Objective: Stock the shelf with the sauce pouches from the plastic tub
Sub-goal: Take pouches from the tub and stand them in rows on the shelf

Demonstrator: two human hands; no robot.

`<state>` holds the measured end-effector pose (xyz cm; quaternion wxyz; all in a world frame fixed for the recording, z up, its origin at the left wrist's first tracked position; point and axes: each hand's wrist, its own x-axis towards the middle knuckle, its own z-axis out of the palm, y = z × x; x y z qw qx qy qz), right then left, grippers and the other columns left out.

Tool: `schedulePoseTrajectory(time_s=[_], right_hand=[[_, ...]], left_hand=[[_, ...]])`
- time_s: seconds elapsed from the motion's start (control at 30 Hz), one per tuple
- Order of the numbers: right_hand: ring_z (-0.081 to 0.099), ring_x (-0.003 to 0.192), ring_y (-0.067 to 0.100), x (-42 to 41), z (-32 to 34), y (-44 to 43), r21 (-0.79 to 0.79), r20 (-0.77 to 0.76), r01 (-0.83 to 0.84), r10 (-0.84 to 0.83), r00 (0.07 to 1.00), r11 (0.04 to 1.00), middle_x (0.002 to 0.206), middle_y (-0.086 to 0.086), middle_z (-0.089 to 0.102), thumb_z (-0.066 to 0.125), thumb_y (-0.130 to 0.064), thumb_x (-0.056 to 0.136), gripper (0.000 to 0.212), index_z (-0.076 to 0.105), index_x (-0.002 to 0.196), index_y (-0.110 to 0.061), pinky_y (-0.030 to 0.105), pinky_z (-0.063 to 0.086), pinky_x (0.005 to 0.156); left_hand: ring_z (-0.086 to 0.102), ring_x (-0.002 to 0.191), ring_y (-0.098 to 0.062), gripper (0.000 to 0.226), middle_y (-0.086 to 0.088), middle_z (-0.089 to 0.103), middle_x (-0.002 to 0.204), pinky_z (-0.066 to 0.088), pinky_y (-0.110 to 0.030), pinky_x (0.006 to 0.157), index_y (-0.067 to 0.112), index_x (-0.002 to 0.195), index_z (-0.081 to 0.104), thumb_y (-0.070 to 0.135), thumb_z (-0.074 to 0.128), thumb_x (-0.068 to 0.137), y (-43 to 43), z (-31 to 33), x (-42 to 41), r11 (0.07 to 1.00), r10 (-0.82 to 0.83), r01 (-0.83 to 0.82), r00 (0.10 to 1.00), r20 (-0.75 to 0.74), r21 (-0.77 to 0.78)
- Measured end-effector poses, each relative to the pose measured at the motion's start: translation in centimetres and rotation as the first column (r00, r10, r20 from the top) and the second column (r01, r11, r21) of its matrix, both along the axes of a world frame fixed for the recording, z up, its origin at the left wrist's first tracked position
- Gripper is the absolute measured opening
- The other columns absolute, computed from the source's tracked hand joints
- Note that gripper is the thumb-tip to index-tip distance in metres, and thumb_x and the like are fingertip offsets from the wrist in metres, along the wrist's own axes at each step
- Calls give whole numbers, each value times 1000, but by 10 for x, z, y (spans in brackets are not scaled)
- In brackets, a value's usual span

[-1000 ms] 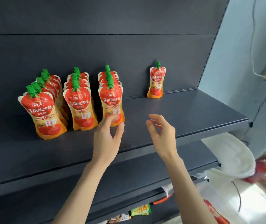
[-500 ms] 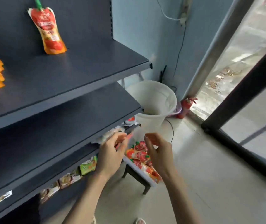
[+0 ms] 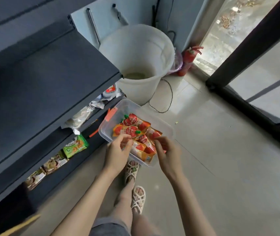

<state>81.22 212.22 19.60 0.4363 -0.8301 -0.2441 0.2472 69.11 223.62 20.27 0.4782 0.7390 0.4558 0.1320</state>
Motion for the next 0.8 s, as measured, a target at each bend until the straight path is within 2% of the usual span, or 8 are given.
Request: schedulePoseTrajectory(time_s=[0.2,0.27,0.33,0.4,0.5,0.57,0.7,0.8], right_hand=[[65,85,14,38,-90,46,-143,-134,54,-73,988,988,89,-4,69,56,-17,92,13,68,96,-15,36,53,79],[64,85,13,50,-121,64,-194,-174,61,-95,980,979,88,-5,67,55,-17,92,14,68,97,-13,27,51,77],[60,83,7,63,-152,81,-229,-201,69,-117,973,971,88,-8,65,55,-18,93,14,67,99,-13,11,45,71],[58,81,1,74,-185,98,-256,-226,72,-133,965,964,87,-11,63,55,-19,93,13,66,98,-16,6,41,67],[57,83,4,89,-233,120,-286,-243,44,-117,963,957,91,-10,62,54,-19,93,14,65,100,-15,15,43,74],[58,95,11,98,-268,134,-323,-250,7,-92,964,946,103,-3,65,53,-21,94,20,63,110,-14,23,45,83],[50,121,21,110,-331,155,-384,-263,-85,-20,965,920,131,4,55,51,-30,94,38,50,129,-16,43,43,102],[41,131,24,109,-367,165,-443,-193,-161,81,978,882,141,6,47,50,-32,93,47,42,137,-16,49,35,109]], left_hand=[[56,86,-6,12,7,61,92,38,-5,63,14,103,60,14,54,93,54,-103,46,983,8,-35,989,-149,-178],[57,93,-11,16,3,61,97,40,-11,69,13,107,60,16,54,93,73,-141,57,974,-2,-47,977,-215,-222],[57,96,-14,18,1,61,100,44,-20,75,13,109,59,18,54,93,91,-182,67,967,-39,-32,961,-273,-252],[57,97,-14,20,0,61,104,44,-24,77,14,111,58,20,54,93,109,-222,76,961,-89,-8,938,-335,-277],[56,103,-15,26,-2,58,115,45,-28,82,14,116,55,21,57,91,131,-275,87,946,-172,41,904,-392,-322],[53,112,-18,32,-5,54,122,45,-32,91,13,119,54,21,60,89,144,-305,94,947,-225,97,882,-414,-307],[41,127,-22,53,-6,45,136,34,-37,106,11,133,46,23,66,85,168,-355,104,921,-362,249,831,-422,-301],[31,135,-21,67,-2,36,146,24,-41,111,16,140,37,33,67,83,183,-389,101,878,-475,354,734,-485,-323]])
